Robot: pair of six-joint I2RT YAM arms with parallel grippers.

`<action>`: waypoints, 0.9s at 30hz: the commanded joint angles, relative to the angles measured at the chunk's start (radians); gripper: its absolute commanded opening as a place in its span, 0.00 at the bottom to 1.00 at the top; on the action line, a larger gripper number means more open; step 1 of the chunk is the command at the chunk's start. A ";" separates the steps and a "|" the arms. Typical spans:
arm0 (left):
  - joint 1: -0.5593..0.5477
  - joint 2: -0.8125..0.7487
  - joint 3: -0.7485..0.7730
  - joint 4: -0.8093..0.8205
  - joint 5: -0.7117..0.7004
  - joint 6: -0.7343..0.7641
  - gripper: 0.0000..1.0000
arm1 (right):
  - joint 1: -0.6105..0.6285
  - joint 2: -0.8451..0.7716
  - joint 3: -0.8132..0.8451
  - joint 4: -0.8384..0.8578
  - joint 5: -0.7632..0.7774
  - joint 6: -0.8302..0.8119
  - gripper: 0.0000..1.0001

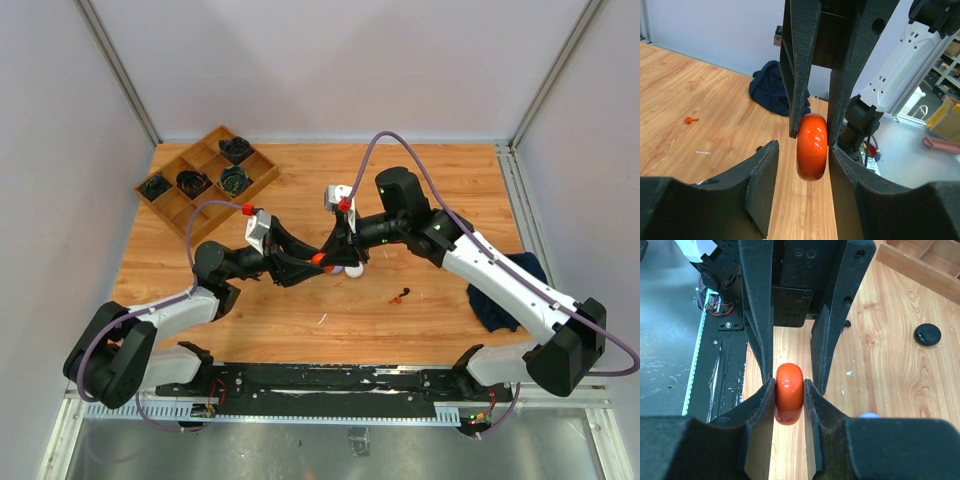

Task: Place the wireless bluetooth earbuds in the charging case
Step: Pick up the charging case at the center of the board.

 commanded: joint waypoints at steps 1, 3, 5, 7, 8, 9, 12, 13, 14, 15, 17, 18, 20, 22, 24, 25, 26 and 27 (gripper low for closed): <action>-0.009 0.027 0.005 0.117 0.029 -0.040 0.48 | 0.030 0.014 0.047 -0.029 0.029 -0.048 0.02; -0.011 0.031 0.004 0.117 0.032 -0.040 0.47 | 0.031 0.017 0.053 -0.030 0.032 -0.049 0.02; -0.011 0.032 -0.001 0.115 0.030 -0.039 0.47 | 0.031 0.015 0.060 -0.030 0.037 -0.050 0.01; -0.011 0.029 -0.008 0.104 0.019 -0.035 0.51 | 0.032 0.008 0.063 -0.028 0.045 -0.050 0.01; -0.012 0.028 -0.009 0.095 0.017 -0.031 0.52 | 0.031 0.005 0.063 -0.028 0.048 -0.050 0.01; -0.012 0.027 -0.011 0.087 0.014 -0.026 0.52 | 0.031 0.000 0.063 -0.028 0.051 -0.052 0.01; -0.013 0.028 -0.016 0.076 0.006 -0.019 0.52 | 0.032 -0.007 0.065 -0.028 0.052 -0.050 0.01; -0.013 0.028 -0.016 0.075 0.005 -0.019 0.52 | 0.032 -0.010 0.066 -0.027 0.053 -0.050 0.01; -0.012 0.029 -0.016 0.075 0.004 -0.020 0.52 | 0.031 -0.012 0.067 -0.028 0.057 -0.050 0.01; -0.013 0.031 -0.015 0.075 0.002 -0.022 0.52 | 0.031 -0.015 0.067 -0.027 0.063 -0.050 0.01; -0.013 0.034 -0.017 0.074 -0.001 -0.022 0.52 | 0.031 -0.021 0.063 -0.018 0.072 -0.047 0.01; -0.013 0.037 -0.017 0.072 -0.002 -0.024 0.52 | 0.031 -0.023 0.060 -0.008 0.072 -0.042 0.01; -0.013 0.039 -0.016 0.065 -0.005 -0.023 0.52 | 0.032 -0.028 0.052 0.008 0.068 -0.033 0.01; -0.013 0.040 -0.018 0.061 -0.010 -0.028 0.52 | 0.033 -0.033 0.046 0.020 0.075 -0.026 0.01; -0.013 0.039 -0.018 0.059 -0.015 -0.031 0.52 | 0.032 -0.036 0.041 0.028 0.082 -0.021 0.01; -0.013 0.040 -0.019 0.057 -0.018 -0.032 0.52 | 0.032 -0.038 0.040 0.031 0.085 -0.018 0.01; -0.013 0.039 -0.019 0.056 -0.019 -0.033 0.51 | 0.032 -0.038 0.039 0.034 0.085 -0.018 0.01; -0.013 0.039 -0.019 0.055 -0.020 -0.032 0.51 | 0.032 -0.038 0.038 0.035 0.084 -0.018 0.01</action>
